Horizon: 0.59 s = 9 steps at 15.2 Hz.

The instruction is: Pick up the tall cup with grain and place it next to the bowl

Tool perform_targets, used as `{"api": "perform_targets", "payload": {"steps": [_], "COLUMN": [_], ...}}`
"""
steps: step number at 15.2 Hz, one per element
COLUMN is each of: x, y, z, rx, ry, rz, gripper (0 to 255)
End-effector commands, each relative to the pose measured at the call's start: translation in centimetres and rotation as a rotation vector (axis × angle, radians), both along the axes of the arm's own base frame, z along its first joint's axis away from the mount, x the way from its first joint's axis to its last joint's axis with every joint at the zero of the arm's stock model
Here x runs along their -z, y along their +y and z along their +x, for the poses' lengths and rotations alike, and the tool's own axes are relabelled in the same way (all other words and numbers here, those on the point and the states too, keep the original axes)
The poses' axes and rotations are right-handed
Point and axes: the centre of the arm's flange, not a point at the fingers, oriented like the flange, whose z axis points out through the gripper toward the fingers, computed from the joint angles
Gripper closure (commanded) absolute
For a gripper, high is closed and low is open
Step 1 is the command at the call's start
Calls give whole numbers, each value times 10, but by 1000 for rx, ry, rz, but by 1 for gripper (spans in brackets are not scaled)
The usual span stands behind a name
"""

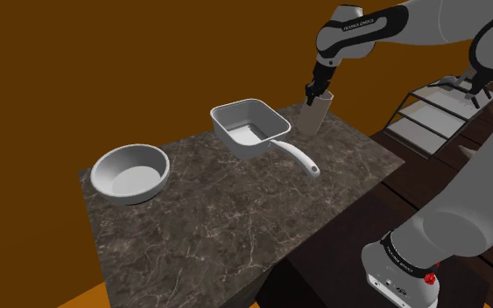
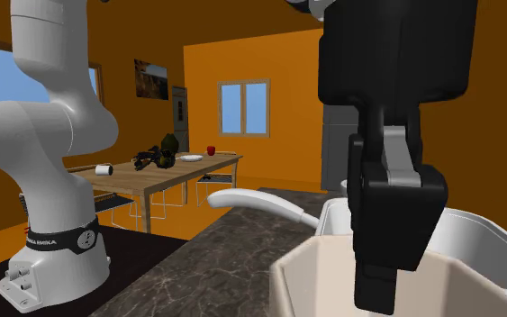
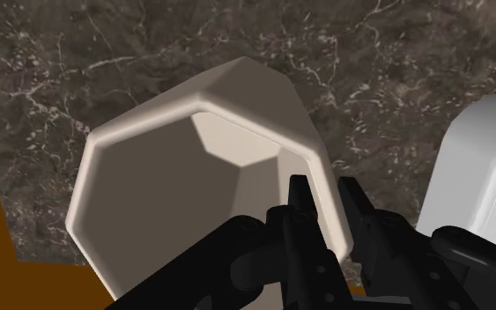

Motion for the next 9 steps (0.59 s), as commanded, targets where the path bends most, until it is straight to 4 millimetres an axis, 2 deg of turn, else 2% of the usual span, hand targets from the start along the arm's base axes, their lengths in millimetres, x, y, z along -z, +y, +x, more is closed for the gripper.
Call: {"api": "perform_targets", "payload": {"steps": [1, 9], "x": [-12, -54], "y": [0, 0], "z": [0, 0], "rx": [0, 0], "ry": [-1, -1], "rz": [0, 0], "gripper": [255, 255]}}
